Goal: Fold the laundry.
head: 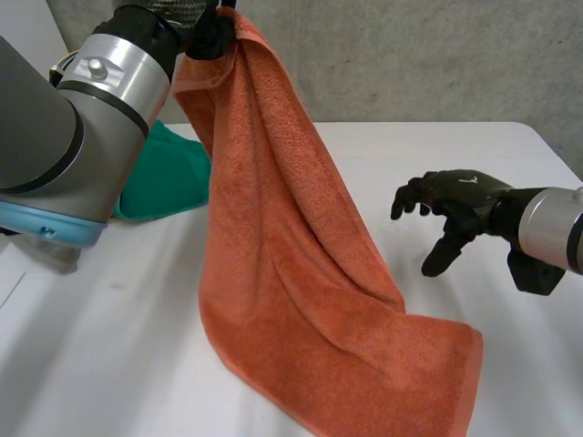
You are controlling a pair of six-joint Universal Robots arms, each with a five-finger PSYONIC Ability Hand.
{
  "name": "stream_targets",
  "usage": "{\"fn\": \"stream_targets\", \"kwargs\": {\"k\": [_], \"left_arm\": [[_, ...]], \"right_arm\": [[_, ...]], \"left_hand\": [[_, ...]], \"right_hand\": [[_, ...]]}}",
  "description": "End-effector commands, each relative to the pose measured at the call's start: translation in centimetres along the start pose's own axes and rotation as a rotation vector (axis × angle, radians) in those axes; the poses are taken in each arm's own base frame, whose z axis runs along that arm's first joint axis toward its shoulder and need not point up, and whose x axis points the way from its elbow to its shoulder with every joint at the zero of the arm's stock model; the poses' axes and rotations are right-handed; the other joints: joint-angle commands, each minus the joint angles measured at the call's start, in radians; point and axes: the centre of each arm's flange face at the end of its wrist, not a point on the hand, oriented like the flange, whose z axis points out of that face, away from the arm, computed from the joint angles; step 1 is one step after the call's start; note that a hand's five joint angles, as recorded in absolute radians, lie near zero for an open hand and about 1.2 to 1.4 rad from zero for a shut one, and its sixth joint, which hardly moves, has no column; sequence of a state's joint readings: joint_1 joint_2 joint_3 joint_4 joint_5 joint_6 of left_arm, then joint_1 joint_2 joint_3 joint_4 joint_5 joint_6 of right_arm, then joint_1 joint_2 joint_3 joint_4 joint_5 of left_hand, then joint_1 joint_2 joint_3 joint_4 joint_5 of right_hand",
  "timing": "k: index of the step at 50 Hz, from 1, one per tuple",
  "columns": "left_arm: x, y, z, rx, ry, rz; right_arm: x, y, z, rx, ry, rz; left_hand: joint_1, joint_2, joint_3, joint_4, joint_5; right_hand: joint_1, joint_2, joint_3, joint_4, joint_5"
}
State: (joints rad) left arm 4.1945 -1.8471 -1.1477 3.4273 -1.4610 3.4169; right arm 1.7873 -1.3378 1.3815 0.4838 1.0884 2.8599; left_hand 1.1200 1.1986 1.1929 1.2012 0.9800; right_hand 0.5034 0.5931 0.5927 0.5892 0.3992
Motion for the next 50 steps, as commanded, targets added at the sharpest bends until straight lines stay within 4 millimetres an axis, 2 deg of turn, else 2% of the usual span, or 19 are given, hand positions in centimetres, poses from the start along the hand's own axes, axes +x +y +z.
{"fn": "stream_targets", "kwargs": {"k": [1,11,14,15,16,17,22,23,25,26,27,31,33,37,41,44,47,48,50], "left_arm": [[0.3,-2.0,-0.7,0.036,0.010,-0.006],[0.4,-2.0,-0.8,0.033,0.014,-0.005],[0.3,-1.9,-0.8,0.033,0.011,-0.004],[0.3,-1.8,-0.7,0.033,0.012,-0.004],[0.3,-1.7,-0.7,0.033,0.011,-0.003],[0.3,-1.5,-0.6,0.031,0.010,-0.002],[-0.3,-0.5,0.8,0.052,-0.010,0.010],[-0.6,-0.5,1.3,0.068,-0.020,0.014],[-1.2,-0.2,2.3,0.096,-0.044,0.026],[-2.4,-0.1,3.3,0.127,-0.078,0.041],[-3.1,0.1,3.8,0.141,-0.096,0.049],[-5.7,-0.3,6.1,0.242,-0.163,0.087],[-6.2,-0.4,6.7,0.269,-0.178,0.095],[-6.7,-0.1,7.2,0.300,-0.189,0.073],[-6.5,1.4,6.8,0.257,-0.176,0.032],[-5.2,4.9,5.3,0.150,-0.134,0.006],[-4.3,7.0,4.1,0.080,-0.115,-0.009],[-3.7,8.5,2.8,0.015,-0.096,-0.020],[-2.6,10.4,0.5,-0.079,-0.072,-0.037]], "right_arm": [[1.3,2.9,4.7,-0.083,-0.046,0.179],[0.9,6.2,9.3,-0.165,-0.141,0.338],[1.3,6.9,10.9,-0.153,-0.142,0.371],[1.5,7.0,11.2,-0.144,-0.140,0.371],[1.9,6.6,11.8,-0.110,-0.128,0.355],[2.3,6.1,12.0,-0.082,-0.116,0.343],[5.2,0.7,12.4,0.177,0.034,0.186],[6.5,-2.3,11.6,0.307,0.120,0.110],[7.5,-5.4,10.5,0.452,0.207,0.027],[7.8,-6.9,9.8,0.523,0.248,-0.014],[8.4,-9.6,8.4,0.660,0.331,-0.088],[8.5,-13.9,5.1,0.885,0.460,-0.226],[8.2,-14.8,4.0,0.928,0.481,-0.261],[7.3,-14.7,3.2,0.921,0.489,-0.294],[6.5,-12.5,3.1,0.820,0.483,-0.297],[5.9,-10.0,3.3,0.703,0.469,-0.295],[5.5,-7.5,4.0,0.591,0.448,-0.284],[5.1,-5.6,4.4,0.513,0.433,-0.281],[4.9,-3.9,4.8,0.449,0.418,-0.281]], "left_hand": [[0.276,0.198,0.203,0.195,0.242],[0.276,0.198,0.203,0.195,0.242],[0.276,0.198,0.203,0.195,0.242],[0.276,0.198,0.203,0.195,0.242],[0.276,0.198,0.203,0.195,0.242],[0.276,0.198,0.203,0.195,0.242],[0.276,0.198,0.203,0.195,0.242],[0.276,0.198,0.203,0.195,0.242],[0.276,0.198,0.203,0.195,0.242],[0.276,0.198,0.203,0.195,0.242],[0.276,0.198,0.203,0.195,0.242],[0.276,0.198,0.203,0.195,0.242],[0.276,0.198,0.203,0.195,0.242],[0.276,0.198,0.203,0.195,0.242],[0.276,0.198,0.203,0.195,0.242],[0.276,0.198,0.203,0.195,0.242],[0.276,0.198,0.203,0.195,0.242],[0.276,0.198,0.203,0.195,0.242],[0.276,0.198,0.203,0.195,0.242]], "right_hand": [[-0.089,-0.179,-0.179,-0.175,-0.160],[-0.046,-0.135,-0.135,-0.132,-0.116],[0.273,0.183,0.184,0.187,0.203],[0.481,0.391,0.392,0.395,0.410],[0.889,0.799,0.799,0.803,0.818],[0.893,0.803,0.804,0.807,0.822],[0.893,0.803,0.804,0.807,0.822],[0.893,0.803,0.804,0.807,0.822],[0.893,0.803,0.804,0.807,0.822],[0.893,0.803,0.804,0.807,0.822],[0.893,0.803,0.804,0.807,0.822],[0.893,0.803,0.804,0.807,0.822],[0.893,0.803,0.804,0.807,0.822],[0.893,0.803,0.804,0.807,0.822],[0.893,0.803,0.804,0.807,0.822],[0.893,0.803,0.804,0.807,0.822],[0.893,0.803,0.804,0.807,0.822],[0.893,0.803,0.804,0.807,0.822],[0.893,0.803,0.804,0.807,0.822]]}}
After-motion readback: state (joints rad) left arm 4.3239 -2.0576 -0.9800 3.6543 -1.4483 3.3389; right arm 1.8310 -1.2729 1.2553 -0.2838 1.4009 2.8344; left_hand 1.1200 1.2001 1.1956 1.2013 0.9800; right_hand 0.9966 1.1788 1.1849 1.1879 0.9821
